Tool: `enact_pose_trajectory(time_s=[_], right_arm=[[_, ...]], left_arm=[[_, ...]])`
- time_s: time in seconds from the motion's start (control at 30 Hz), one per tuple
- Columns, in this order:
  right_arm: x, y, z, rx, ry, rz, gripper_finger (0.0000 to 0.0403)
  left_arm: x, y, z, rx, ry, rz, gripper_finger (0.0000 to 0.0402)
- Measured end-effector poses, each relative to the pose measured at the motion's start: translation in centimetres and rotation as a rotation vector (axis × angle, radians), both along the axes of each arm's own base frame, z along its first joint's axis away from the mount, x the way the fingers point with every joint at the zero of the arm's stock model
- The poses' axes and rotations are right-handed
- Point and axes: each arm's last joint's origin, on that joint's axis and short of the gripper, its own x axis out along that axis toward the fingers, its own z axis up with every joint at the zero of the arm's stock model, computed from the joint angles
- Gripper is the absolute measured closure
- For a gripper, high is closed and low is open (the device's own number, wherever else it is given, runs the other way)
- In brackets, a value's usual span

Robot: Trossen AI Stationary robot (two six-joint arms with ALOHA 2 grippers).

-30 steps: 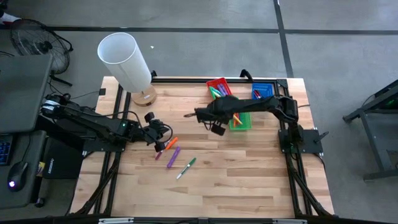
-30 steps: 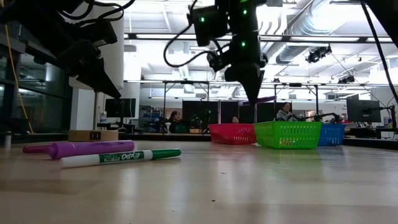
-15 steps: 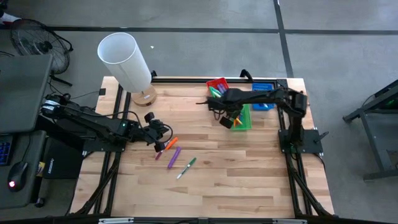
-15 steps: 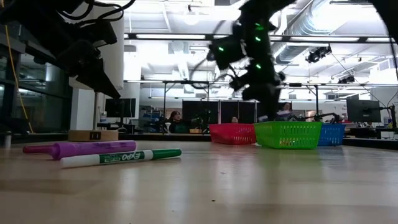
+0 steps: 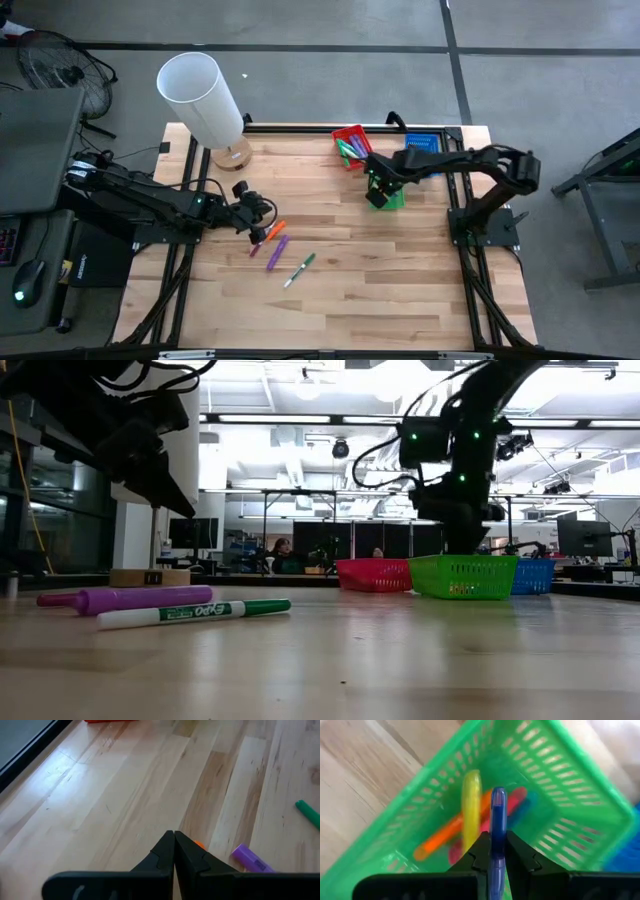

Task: Pick & Place Markers
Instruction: Put the purple pen in the green bin

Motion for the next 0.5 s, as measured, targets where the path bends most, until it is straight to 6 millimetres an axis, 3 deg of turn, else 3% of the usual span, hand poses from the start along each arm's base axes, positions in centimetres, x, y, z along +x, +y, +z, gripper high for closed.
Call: enact_pose_trajectory(time_s=[0.17, 0.5], right_arm=[[-0.3, 0.1, -1.4, 0.006, -0.055, -0.029, 0.0372], [-0.4, 0.2, -1.8, 0.002, -0.075, -0.041, 0.0299]], left_arm=[[0.0, 0.0, 0.0, -0.03, -0.006, 0.003, 0.0401], [0.0, -0.1, 0.0, -0.051, -0.006, -0.004, 0.0401]])
